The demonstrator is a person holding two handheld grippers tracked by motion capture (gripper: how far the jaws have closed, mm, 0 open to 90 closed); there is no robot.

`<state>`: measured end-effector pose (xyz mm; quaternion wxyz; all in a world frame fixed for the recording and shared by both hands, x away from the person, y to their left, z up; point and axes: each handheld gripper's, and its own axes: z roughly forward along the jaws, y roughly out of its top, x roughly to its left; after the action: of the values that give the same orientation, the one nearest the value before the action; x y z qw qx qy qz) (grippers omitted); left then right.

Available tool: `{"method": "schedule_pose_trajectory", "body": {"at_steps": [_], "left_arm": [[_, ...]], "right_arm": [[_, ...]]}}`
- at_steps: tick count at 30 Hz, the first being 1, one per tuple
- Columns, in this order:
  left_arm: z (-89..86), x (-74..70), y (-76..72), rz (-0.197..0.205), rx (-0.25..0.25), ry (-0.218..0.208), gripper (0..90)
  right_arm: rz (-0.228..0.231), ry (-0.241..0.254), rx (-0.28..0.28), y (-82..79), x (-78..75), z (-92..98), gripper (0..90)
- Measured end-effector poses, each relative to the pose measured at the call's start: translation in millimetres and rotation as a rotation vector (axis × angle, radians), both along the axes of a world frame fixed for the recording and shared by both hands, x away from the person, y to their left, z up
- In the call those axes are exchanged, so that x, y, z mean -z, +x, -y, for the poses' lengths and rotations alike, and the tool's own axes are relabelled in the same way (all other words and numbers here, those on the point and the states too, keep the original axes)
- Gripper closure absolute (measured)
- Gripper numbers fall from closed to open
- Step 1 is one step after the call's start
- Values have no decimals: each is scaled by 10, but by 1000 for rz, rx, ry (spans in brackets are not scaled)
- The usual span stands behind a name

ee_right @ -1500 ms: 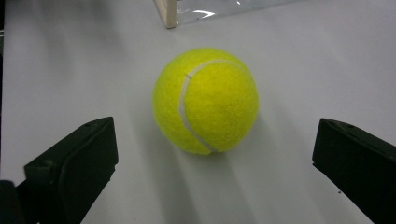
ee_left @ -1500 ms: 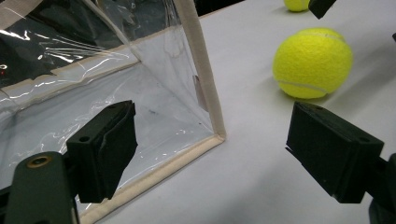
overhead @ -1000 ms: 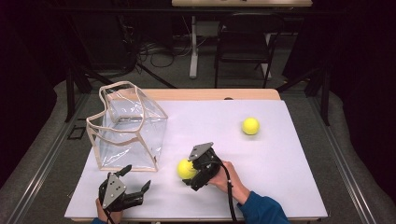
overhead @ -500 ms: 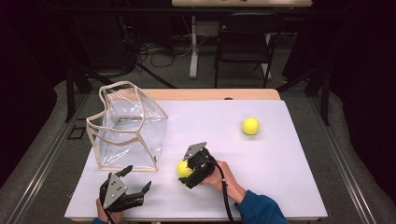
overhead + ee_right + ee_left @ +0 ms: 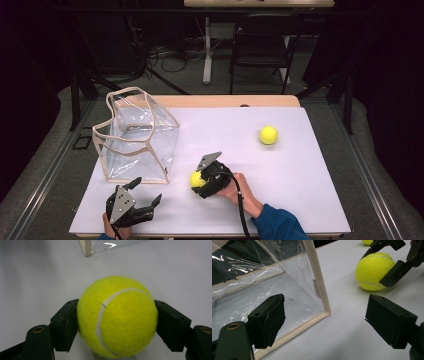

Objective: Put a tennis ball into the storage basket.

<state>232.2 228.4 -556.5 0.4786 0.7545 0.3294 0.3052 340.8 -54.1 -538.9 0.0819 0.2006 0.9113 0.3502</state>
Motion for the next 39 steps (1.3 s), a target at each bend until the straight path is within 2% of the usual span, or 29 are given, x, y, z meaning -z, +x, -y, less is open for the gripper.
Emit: {"method": "schedule_pose_trajectory", "body": {"at_steps": [15,39], "left_arm": [[-14,-1,-2,6,-6,-11,162],[-26,13,18,-17,13,-26,162]], "right_arm": [[50,43,25,-8,-169,128,256],[103,84,33,-9,-259,174,258]]}}
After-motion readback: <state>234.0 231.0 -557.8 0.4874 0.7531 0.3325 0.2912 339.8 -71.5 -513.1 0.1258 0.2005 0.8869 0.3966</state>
